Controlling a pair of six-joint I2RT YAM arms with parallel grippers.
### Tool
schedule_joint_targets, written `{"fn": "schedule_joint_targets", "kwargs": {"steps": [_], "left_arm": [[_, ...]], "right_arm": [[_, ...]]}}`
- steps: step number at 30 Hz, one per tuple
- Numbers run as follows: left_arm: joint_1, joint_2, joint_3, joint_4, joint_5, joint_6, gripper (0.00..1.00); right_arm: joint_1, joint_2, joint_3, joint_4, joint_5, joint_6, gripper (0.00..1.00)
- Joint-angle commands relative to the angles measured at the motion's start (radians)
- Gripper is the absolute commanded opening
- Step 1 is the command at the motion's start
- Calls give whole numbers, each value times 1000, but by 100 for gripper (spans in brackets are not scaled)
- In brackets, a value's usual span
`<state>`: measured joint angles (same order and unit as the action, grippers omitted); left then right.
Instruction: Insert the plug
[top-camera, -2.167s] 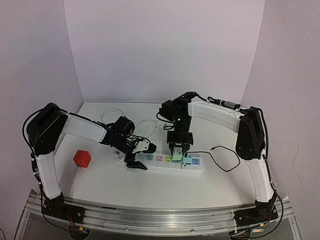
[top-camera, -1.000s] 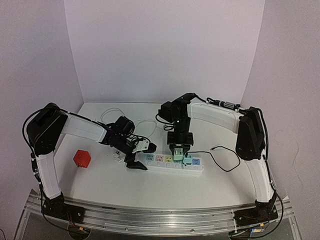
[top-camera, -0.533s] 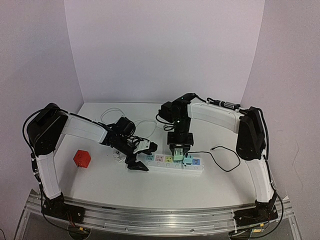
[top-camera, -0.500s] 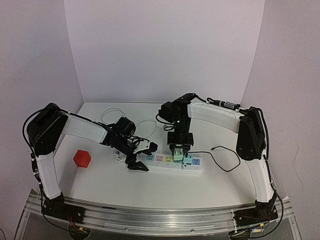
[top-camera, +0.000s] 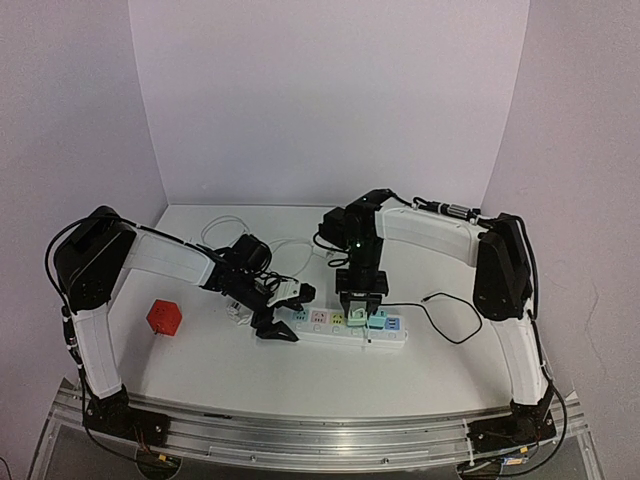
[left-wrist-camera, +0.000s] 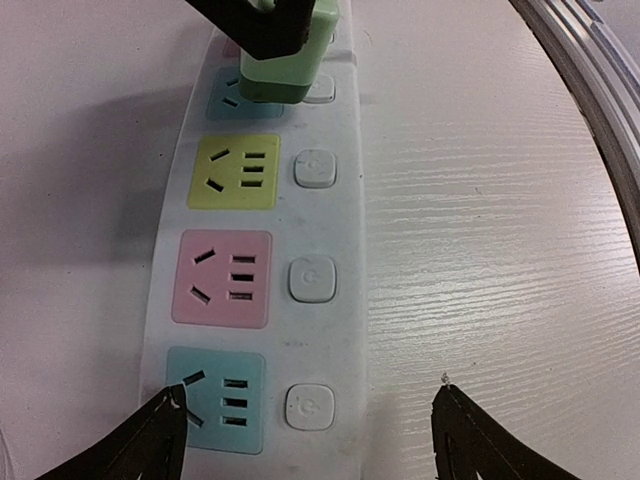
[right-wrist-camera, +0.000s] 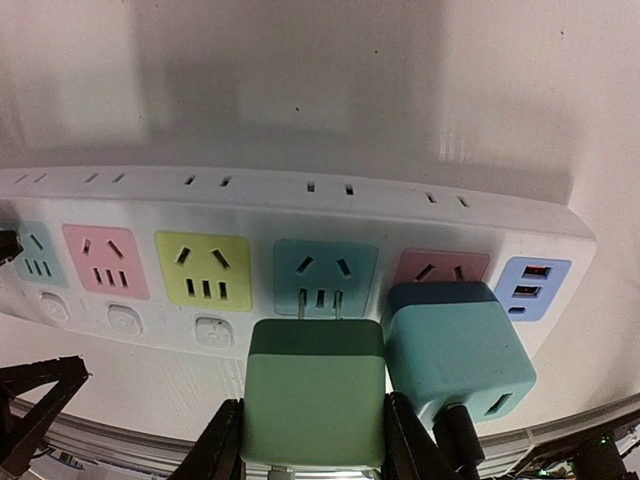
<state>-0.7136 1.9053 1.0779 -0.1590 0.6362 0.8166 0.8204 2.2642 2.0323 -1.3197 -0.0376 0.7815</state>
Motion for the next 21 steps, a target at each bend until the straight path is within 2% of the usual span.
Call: {"fn": "schedule_joint_targets", "kwargs": {"steps": [1,10,15,18,21], "left_arm": [[-2,11,24,6,17,-11,84],[-1,8,19,6,19,-7,84],[-2,4,28,7,41,-10,83],[-1,-9,51,-7,96,-11,82],[-1,-33,83,-4,219,-14,80]], "right_arm": [[-6,38,-39,-190,7,-22,0],[-22,48,25,-146,48,-12,0],[-44,61,8,-132,55,-23,0],[-53,61,-4,-117,49,-23,0],[-55,59,8,-109,36,-21,0]]}}
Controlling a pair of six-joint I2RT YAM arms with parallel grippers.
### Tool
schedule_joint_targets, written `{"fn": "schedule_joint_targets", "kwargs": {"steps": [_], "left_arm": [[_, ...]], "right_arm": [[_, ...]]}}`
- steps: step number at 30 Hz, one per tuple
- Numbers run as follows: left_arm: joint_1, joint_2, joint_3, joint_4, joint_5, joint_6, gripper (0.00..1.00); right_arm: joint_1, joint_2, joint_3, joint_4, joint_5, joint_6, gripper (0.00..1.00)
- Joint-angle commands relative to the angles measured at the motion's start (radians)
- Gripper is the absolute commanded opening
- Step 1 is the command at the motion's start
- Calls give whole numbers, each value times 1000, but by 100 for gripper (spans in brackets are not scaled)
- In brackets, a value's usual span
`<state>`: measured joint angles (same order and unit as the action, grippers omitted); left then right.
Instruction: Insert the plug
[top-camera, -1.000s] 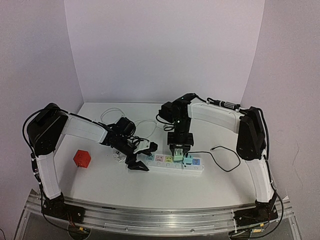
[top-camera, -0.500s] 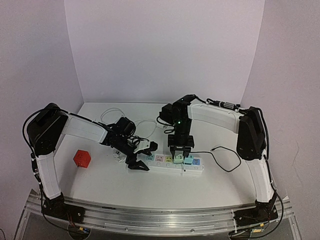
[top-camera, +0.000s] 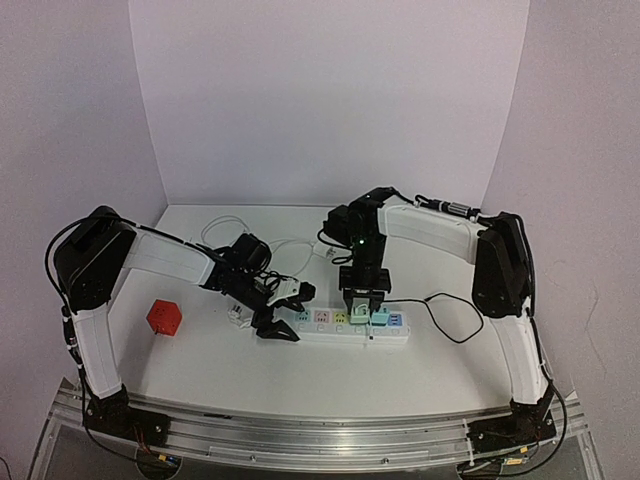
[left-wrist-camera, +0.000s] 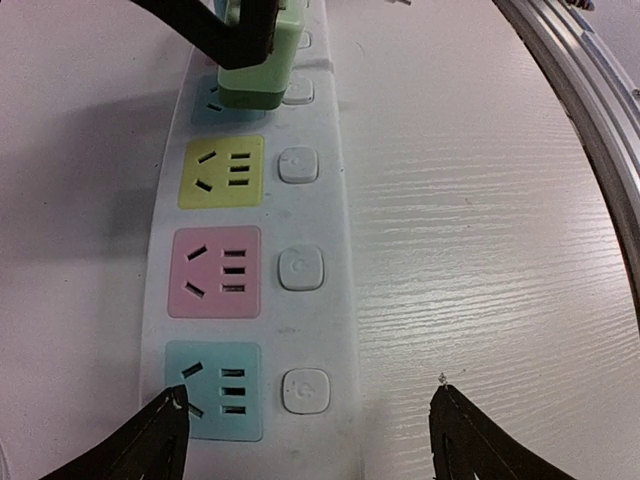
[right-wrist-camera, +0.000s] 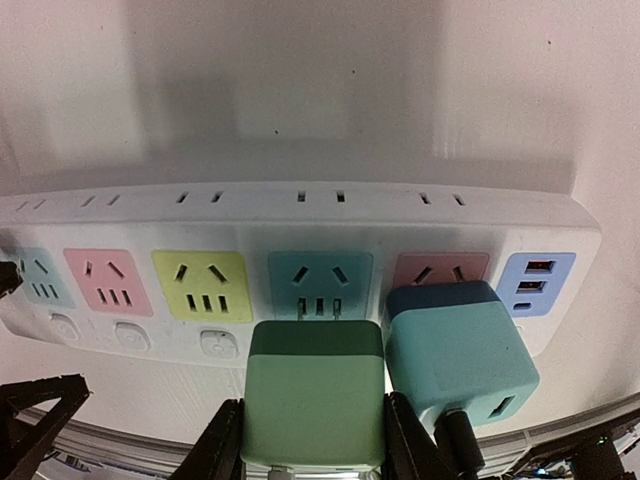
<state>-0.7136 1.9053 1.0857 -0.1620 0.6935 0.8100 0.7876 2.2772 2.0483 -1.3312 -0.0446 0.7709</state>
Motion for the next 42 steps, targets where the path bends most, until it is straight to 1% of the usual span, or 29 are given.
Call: {"fn": "schedule_joint_targets", "kwargs": {"steps": [1,4,5,8,11,13,15,17,18,20,24,29,32,38,42], "left_arm": [[-2,-34,87,26,200,-28,79],[-11,-30,96,156,285,-113,77],[-20,-25,81,242,281,-150,77],[-64,-5,18,524,215,-270,77],[-90,1,-46,806,121,-392,73],[-92,4,-63,908,85,-417,71],[-92,10,-53,896,80,-377,68],[-92,14,-49,832,105,-322,68],[-92,20,-53,811,104,-319,69],[-92,32,-63,793,84,-348,70],[-93,48,-66,798,3,-482,73],[-100,54,-70,786,-28,-559,73],[-102,51,-80,787,-28,-580,73],[-101,49,-86,786,-28,-568,72],[-103,50,-86,786,-25,-563,72]], "right_arm": [[-22,44,-7,-93,31,-10,0],[-23,37,-7,-84,12,-8,0],[-23,36,-6,-81,9,-7,0],[-24,36,-8,-76,-6,-7,0],[-25,36,-13,-71,-20,-8,0],[-29,37,-14,-67,-29,-9,0],[-33,42,-13,-56,-41,-12,0],[-40,47,-7,-48,-45,-15,0],[-45,50,-6,-43,-48,-15,0],[-56,57,-2,-34,-56,-14,0],[-74,82,20,-26,-77,-16,0],[-91,127,39,-21,-102,-19,0],[-97,136,41,-20,-104,-21,0],[-98,137,28,-15,-98,-25,0],[-99,165,64,-12,-93,-30,0]]}}
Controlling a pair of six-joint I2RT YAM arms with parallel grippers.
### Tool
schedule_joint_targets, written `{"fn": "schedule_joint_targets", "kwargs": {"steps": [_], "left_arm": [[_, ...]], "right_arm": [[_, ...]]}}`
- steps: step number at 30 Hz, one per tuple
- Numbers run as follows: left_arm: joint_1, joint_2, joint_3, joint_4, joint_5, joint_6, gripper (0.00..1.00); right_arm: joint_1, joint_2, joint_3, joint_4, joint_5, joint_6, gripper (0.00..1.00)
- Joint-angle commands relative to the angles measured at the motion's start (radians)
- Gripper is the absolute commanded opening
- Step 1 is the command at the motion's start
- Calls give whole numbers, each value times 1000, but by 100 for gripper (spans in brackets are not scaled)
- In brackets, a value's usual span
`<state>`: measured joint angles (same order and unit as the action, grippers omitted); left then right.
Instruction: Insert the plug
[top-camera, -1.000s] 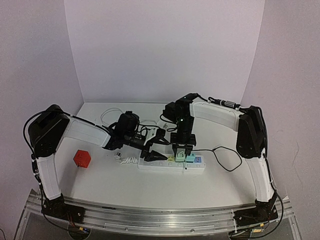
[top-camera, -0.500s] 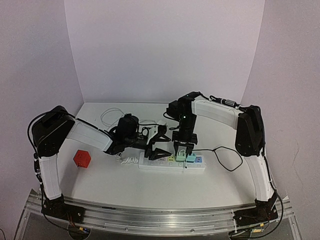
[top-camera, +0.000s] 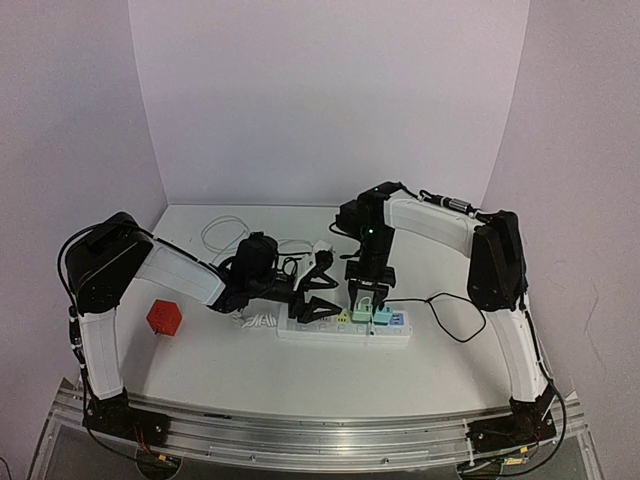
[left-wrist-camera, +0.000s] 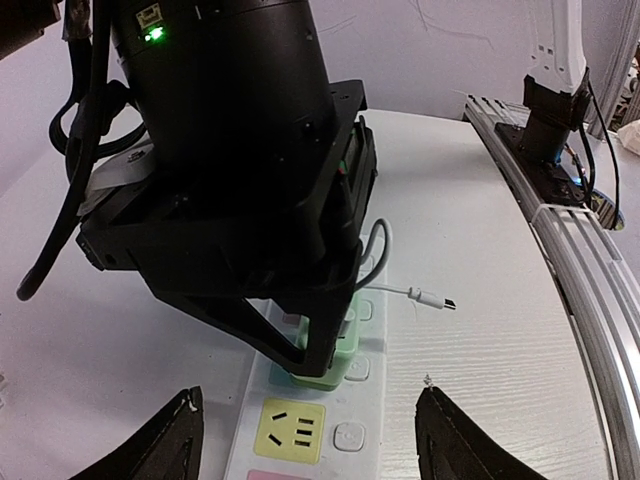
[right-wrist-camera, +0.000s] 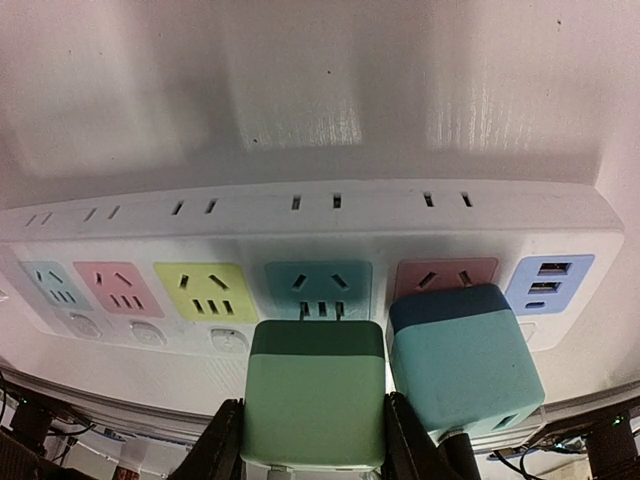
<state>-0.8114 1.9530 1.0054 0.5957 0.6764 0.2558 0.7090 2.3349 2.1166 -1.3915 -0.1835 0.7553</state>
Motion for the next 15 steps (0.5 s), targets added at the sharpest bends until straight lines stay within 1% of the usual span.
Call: {"fn": "schedule_joint_targets", "kwargs": {"steps": [1,4,12,15], "left_arm": [[-6,2,-7,27,-7,-9,72],[-5,0,-7,21,-12,-5,71],[-5,-3,-3,14,-19,2,70],[-5,-3,-1,11,-21,6,70]], "right_arm": [[-19,115,7,48,50,-18,0],[-10,116,8,48,77,-27,0],[11,112,-54,49,121,-32,0],[21,119,-60,66,104,-29,0]]}}
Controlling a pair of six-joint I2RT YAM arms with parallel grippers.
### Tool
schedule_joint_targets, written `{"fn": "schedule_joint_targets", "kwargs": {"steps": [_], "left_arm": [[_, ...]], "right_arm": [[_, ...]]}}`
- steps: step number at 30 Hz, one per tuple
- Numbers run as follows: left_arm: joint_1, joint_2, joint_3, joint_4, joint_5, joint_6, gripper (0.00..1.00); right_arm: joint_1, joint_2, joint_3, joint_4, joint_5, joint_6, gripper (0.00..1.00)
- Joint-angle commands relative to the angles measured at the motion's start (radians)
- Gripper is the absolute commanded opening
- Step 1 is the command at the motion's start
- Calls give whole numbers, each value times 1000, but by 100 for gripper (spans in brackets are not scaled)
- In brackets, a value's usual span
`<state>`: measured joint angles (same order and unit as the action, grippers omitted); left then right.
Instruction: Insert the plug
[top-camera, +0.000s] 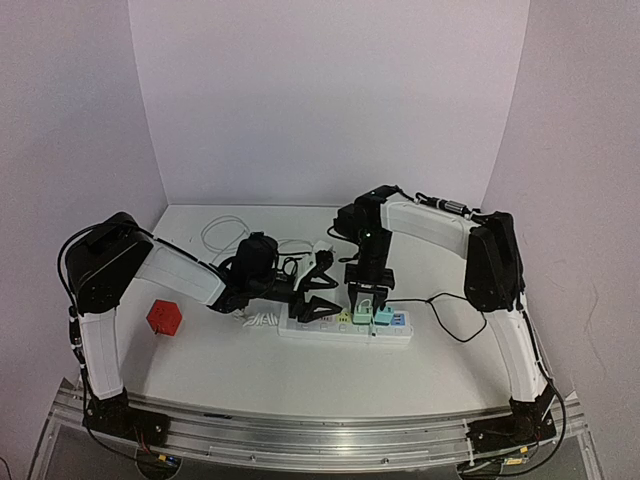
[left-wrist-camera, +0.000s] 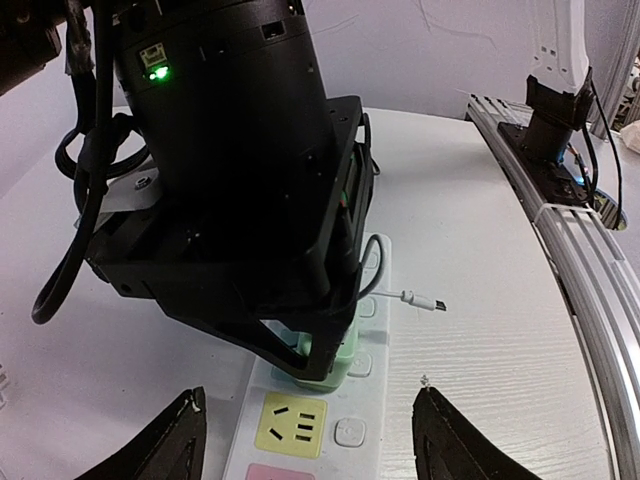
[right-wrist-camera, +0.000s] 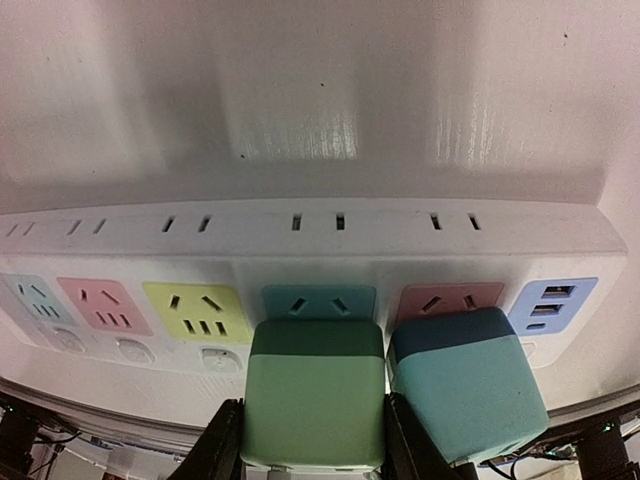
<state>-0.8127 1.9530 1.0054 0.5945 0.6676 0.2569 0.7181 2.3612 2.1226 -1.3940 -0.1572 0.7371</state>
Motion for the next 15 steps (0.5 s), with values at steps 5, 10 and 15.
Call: {"fn": "schedule_joint_targets", "kwargs": {"steps": [5,10,15], "left_arm": [[-4,-9,-1,5,-13,7,70],[-4,-11,-2,-1,-16,10,69],[-3,-11,1,4,-16,9,69]], "right_arm": [[10,106,-76,81,82,-12,0],[10,81,-79,82,111,-6,0],[26,40,-130,117,148,10,0]]}}
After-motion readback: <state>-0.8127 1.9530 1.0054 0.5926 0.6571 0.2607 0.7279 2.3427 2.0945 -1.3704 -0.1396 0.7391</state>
